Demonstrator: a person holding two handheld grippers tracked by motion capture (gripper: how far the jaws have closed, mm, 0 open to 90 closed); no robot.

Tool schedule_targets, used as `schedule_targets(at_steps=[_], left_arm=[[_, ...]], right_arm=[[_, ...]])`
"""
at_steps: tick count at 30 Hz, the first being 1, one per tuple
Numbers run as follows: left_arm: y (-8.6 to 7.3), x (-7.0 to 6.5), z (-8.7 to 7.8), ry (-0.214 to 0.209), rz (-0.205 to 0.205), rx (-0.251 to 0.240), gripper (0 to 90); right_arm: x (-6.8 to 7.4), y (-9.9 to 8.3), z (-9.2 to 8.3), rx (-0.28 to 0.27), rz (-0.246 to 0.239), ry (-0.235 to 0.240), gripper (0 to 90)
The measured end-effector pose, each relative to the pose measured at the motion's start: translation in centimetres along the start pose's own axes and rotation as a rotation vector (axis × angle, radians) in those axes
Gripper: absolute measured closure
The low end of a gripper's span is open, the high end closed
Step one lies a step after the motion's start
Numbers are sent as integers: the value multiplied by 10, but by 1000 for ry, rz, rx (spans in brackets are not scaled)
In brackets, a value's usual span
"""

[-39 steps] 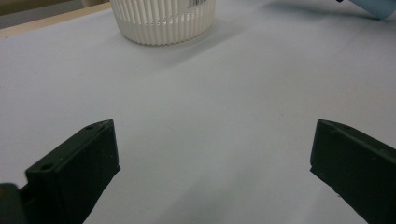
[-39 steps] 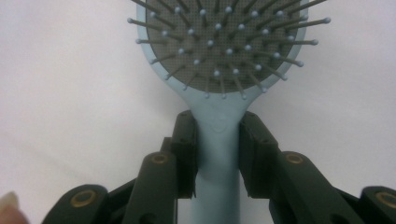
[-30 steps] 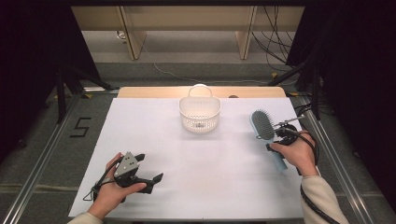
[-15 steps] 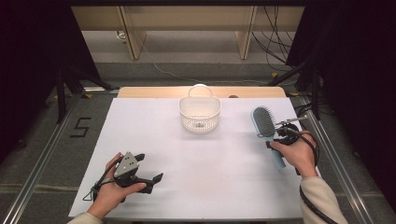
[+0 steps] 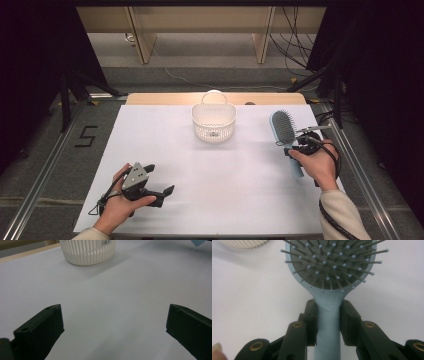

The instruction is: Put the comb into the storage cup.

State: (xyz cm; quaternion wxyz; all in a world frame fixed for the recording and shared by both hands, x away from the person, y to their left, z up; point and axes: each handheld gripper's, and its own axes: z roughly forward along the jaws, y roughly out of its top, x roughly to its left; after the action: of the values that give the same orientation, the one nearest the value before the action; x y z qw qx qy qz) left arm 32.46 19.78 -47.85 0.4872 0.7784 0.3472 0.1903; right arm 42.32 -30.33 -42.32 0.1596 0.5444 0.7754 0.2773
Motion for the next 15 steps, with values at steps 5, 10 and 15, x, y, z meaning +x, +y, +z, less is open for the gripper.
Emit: schedule_targets(at_steps=[5, 10, 15], left_arm=[[0, 0, 0, 0, -1, -1, 7], [0, 0, 0, 1, 1, -1, 7], [0, 0, 0, 0, 0, -1, 7]], right_arm=[[0, 0, 0, -1, 3, 1, 705], [1, 0, 0, -15, 2, -4, 706], [2, 1, -1, -31, 4, -11, 706]])
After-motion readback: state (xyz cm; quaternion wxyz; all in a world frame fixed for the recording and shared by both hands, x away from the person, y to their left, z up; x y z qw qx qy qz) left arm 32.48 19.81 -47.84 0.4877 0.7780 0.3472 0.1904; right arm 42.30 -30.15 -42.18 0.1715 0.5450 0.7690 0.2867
